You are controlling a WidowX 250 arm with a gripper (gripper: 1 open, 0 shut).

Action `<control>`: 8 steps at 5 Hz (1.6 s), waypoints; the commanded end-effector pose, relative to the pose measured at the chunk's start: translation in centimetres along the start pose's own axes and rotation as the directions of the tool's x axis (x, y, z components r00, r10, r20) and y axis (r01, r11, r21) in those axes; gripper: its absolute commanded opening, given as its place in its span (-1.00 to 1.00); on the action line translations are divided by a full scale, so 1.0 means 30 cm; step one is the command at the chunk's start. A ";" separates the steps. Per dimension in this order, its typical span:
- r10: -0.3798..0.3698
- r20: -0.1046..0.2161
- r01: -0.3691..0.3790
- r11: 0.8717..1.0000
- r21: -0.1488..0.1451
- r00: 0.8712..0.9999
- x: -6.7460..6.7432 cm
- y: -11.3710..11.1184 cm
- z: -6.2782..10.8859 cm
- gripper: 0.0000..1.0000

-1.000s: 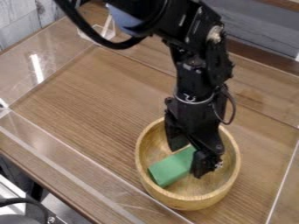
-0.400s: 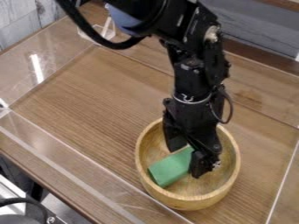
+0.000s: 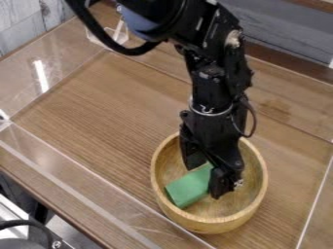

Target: Remove the green block from inside the brown bowl and put it on the table

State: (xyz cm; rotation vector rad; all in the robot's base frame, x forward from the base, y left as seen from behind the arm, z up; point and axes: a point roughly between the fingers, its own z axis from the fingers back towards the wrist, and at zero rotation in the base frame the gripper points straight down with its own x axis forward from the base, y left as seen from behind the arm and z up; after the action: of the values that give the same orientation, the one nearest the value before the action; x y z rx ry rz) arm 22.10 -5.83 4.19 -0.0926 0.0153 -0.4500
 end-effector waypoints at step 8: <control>0.015 0.036 -0.014 1.000 -0.011 0.999 0.038 0.032 -0.010 -1.00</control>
State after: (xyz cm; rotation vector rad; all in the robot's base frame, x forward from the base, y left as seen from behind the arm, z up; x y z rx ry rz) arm 22.93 -5.71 3.14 -0.1115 0.0119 -0.4449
